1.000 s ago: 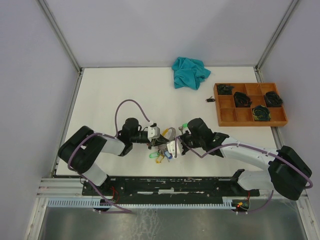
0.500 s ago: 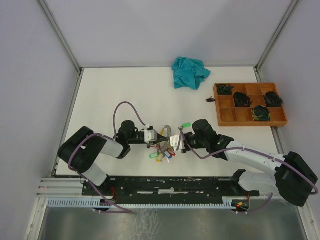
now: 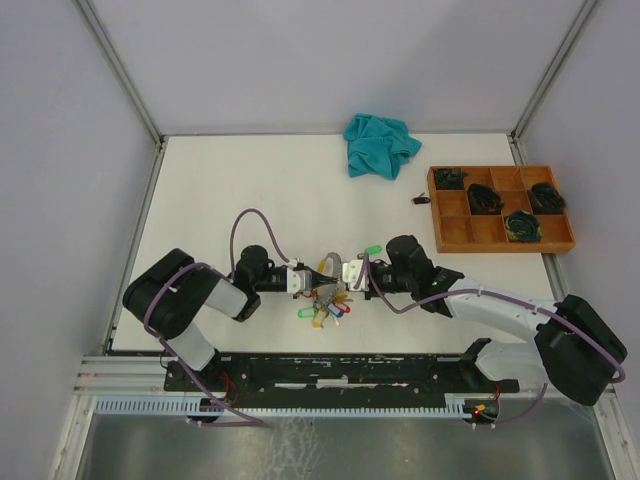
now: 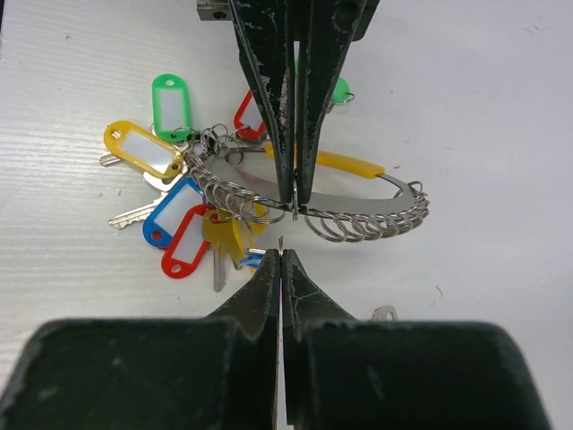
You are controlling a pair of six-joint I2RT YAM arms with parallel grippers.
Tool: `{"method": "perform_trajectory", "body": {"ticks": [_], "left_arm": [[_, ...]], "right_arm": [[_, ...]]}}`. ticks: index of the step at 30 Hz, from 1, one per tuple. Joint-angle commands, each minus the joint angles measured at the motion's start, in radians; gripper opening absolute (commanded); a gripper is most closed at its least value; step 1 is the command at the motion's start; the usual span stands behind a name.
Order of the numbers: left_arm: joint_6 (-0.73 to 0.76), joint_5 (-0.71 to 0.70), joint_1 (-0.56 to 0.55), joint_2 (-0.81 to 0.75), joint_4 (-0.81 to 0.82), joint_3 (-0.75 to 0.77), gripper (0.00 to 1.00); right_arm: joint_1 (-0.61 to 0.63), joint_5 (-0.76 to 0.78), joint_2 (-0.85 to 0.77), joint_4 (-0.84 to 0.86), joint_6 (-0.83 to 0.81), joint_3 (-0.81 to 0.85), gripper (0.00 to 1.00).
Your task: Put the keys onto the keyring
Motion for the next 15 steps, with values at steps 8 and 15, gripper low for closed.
{"method": "perform_trajectory", "body": {"ticks": [8,15], "left_arm": [[0.062,0.05,0.002,0.008,0.077,-0.003,0.03],[0.06,0.059,0.003,0.007,0.073,0.0,0.03]], "right_arm": [[-0.01,-0.038,0.024,0.061,-0.002,0.026,0.01],[-0.011,-0.053,0.039,0.073,-0.009,0.033,0.01]]}}
